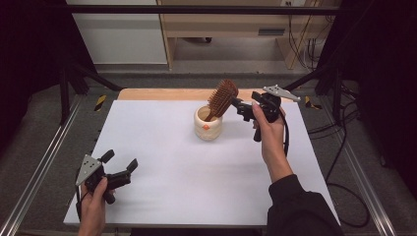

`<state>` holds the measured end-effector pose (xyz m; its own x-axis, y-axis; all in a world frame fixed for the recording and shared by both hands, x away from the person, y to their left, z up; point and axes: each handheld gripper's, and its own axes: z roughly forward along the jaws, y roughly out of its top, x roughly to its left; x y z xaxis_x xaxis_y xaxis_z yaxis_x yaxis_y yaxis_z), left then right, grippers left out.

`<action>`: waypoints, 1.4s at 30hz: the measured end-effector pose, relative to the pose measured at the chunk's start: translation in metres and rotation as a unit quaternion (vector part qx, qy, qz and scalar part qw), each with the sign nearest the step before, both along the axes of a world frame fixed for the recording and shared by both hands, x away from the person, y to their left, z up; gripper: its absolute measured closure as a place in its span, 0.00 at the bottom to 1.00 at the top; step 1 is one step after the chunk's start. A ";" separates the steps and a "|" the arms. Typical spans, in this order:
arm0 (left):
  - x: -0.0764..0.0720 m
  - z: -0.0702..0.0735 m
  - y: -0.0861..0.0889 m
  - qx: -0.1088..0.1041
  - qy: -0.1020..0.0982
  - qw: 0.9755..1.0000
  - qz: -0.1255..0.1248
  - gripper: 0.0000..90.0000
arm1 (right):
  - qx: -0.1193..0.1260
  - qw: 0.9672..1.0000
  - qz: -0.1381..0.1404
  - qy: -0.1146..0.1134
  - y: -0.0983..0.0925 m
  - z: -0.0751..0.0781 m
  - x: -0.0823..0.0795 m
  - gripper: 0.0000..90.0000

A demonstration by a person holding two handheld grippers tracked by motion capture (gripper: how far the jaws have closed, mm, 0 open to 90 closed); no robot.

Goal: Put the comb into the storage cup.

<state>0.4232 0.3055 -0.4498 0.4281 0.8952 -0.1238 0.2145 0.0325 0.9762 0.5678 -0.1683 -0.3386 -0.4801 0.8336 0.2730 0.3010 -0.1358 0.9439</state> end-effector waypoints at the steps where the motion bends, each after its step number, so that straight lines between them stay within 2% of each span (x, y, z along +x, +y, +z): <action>1: 0.000 0.000 0.000 0.000 0.000 1.000 0.000 0.02 | 0.000 1.000 0.000 0.000 -0.001 0.000 0.000 0.10; 17: 0.000 0.000 0.002 0.000 -0.001 1.000 0.003 0.02 | -0.024 1.000 0.002 -0.014 -0.009 0.005 -0.009 0.11; 30: 0.000 0.001 0.003 0.001 -0.003 1.000 0.003 0.02 | -0.057 0.998 -0.015 -0.030 -0.022 0.008 -0.021 0.09; 42: 0.000 0.002 0.007 -0.003 -0.006 1.000 0.005 0.02 | -0.078 0.995 -0.037 -0.053 -0.035 0.001 -0.032 0.05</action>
